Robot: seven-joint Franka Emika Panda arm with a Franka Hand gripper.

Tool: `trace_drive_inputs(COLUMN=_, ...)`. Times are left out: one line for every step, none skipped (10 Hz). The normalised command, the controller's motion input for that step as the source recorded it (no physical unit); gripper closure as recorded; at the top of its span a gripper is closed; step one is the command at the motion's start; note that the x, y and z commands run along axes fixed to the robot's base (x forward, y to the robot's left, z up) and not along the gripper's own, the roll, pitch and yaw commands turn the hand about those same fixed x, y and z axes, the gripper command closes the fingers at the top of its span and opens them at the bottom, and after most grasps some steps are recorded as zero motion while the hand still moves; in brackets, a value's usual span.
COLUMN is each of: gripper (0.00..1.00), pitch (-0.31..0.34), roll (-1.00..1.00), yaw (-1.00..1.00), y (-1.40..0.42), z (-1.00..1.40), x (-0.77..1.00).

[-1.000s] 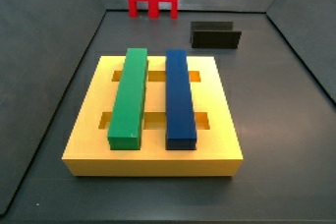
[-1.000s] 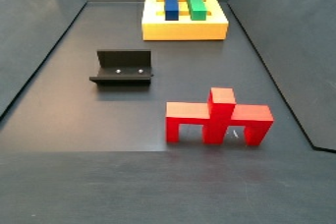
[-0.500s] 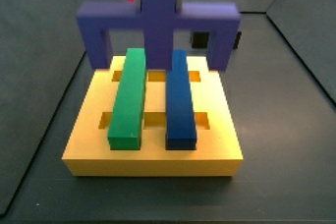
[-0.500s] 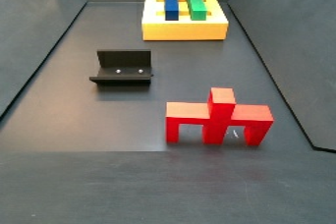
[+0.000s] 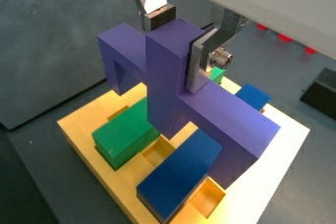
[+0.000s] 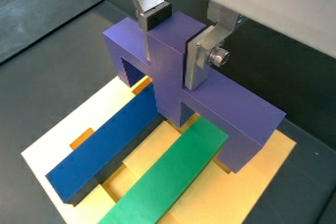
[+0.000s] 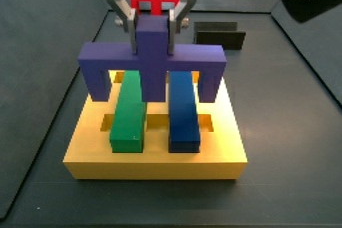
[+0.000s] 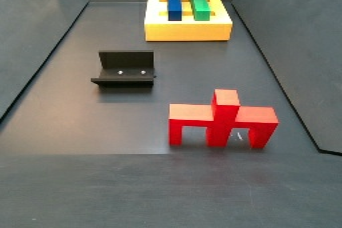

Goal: Pick up the purple object. Move up. Place the purple object on the fixture. Regrasp the purple object. Move to above the board. Insert the purple object.
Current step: Insert the purple object.

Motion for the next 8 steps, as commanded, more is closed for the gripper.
trace_drive_inputs(gripper=1.00, pitch=-0.006, roll=-0.07, yaw=0.10, y=-0.04, z=-0.24, x=0.00)
trace_drive_inputs(gripper=1.00, pitch=-0.010, roll=-0.08, yaw=0.06, y=-0.05, z=-0.15, x=0.00)
trace_drive_inputs(gripper=1.00, pitch=-0.001, roll=-0.06, yaw=0.05, y=-0.07, z=-0.16, x=0.00)
trace_drive_inputs(gripper=1.00, pitch=-0.001, roll=-0.04, yaw=0.09, y=-0.05, z=-0.19, x=0.00)
trace_drive_inputs(gripper=1.00, pitch=0.000, roll=-0.06, yaw=0.09, y=-0.07, z=-0.15, x=0.00)
trace_drive_inputs(gripper=1.00, pitch=-0.003, roll=-0.07, yaw=0.07, y=-0.08, z=-0.14, x=0.05)
trace_drive_inputs(gripper=1.00, pitch=-0.004, roll=-0.07, yaw=0.05, y=-0.09, z=-0.14, x=0.07)
trace_drive_inputs(gripper=1.00, pitch=-0.009, roll=-0.07, yaw=0.05, y=-0.06, z=-0.17, x=0.00)
